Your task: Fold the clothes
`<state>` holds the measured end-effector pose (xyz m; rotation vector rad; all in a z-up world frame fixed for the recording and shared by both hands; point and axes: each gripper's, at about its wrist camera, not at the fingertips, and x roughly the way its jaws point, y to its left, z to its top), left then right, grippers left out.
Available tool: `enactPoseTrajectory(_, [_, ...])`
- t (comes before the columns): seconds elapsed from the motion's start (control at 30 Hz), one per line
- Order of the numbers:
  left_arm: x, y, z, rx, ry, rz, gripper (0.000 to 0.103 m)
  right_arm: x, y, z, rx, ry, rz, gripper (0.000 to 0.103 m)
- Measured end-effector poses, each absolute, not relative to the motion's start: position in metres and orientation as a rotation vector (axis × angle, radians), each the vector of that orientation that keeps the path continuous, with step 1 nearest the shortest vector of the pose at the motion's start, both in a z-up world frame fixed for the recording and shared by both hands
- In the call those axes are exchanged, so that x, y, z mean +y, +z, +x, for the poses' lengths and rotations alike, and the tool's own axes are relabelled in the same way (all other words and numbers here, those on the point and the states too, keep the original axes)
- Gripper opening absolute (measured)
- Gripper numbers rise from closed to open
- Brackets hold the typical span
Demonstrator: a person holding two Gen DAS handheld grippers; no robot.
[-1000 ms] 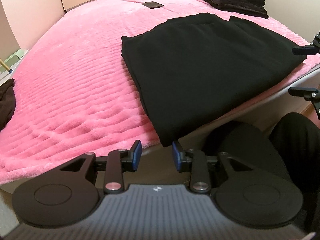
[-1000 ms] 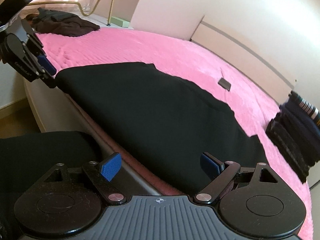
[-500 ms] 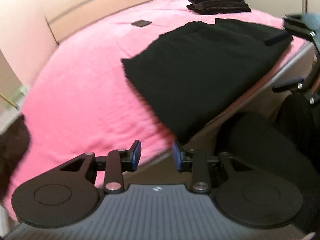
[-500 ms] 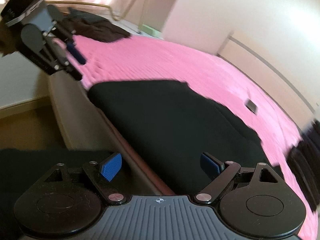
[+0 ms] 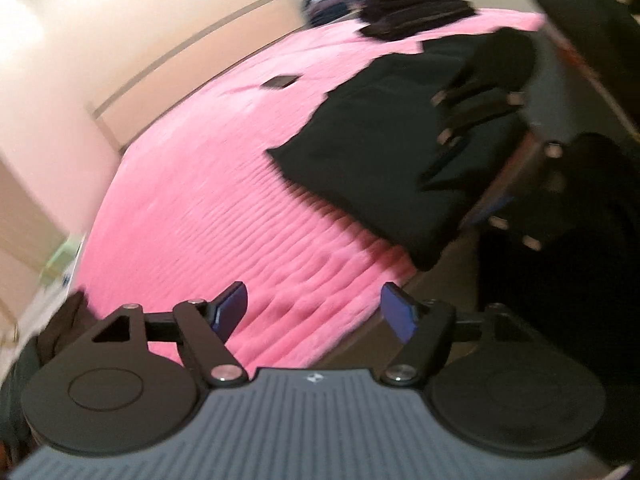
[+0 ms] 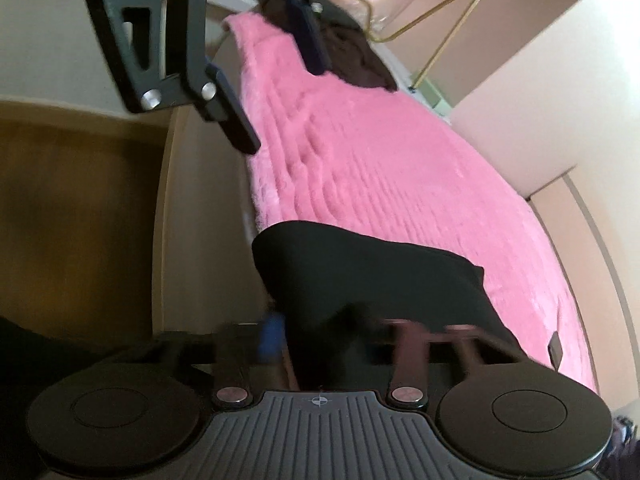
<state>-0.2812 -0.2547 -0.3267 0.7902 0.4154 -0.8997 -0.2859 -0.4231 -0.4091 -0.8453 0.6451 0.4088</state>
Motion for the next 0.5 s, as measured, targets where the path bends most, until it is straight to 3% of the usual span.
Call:
enactPoseTrajectory(0.17, [-0.279, -0.333, -0.273, 0.279, -0.964, 0.908, 0.072, -0.47, -0.361, -0.284, 0.567, 0.332, -0.507, 0.013])
enactPoseTrajectory(0.3, [-0.31, -0.33, -0.257, 0.102, -1.035, 0.993, 0.079, -0.533, -0.319, -0.3, 0.492, 0.229, -0.182, 0.012])
enactPoseTrajectory(0.5, [-0.368, -0.336, -0.225, -0.078, -1.109, 1.137, 0.08, -0.582, -0.311, -0.309, 0.475, 0.171, 0.028, 0.012])
